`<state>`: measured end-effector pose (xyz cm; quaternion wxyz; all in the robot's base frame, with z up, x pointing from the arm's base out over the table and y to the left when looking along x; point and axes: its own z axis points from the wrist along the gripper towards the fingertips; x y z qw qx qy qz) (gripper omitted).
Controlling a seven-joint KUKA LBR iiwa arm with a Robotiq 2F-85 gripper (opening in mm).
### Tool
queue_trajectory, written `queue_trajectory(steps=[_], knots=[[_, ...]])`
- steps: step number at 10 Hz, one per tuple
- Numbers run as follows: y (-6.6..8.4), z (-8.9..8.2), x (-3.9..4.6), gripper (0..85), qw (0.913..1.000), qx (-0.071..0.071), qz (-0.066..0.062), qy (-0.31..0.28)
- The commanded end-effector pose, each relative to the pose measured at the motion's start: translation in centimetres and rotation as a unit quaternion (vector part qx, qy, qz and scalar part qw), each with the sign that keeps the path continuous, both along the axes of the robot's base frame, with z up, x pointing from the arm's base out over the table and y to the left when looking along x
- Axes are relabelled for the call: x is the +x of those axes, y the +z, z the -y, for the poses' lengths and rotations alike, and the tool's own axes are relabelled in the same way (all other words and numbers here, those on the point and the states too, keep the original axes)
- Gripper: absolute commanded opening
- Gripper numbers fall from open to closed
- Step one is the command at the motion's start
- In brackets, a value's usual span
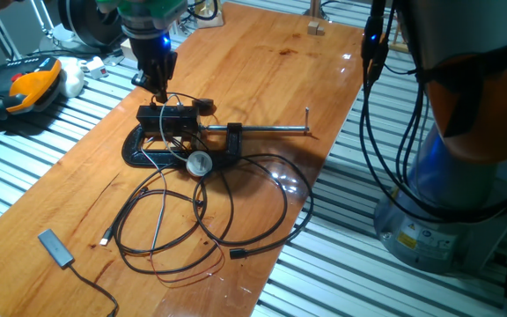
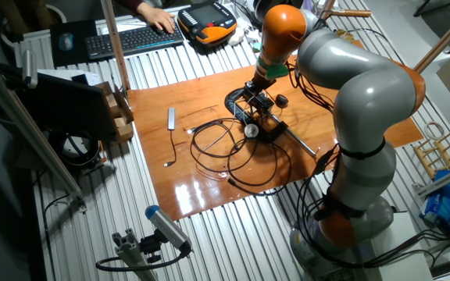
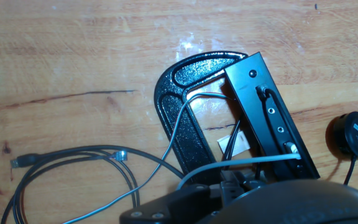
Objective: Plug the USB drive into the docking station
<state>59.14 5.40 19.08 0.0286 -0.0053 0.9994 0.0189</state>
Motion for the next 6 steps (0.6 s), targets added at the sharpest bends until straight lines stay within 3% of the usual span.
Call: queue_trajectory(steps=[1,6], knots=[[-0.03,0.0,0.03,0.0,1.0,0.0,0.001,0.0],[0.14,-0.09,0.02,0.0,1.0,0.0,0.0,-0.002]])
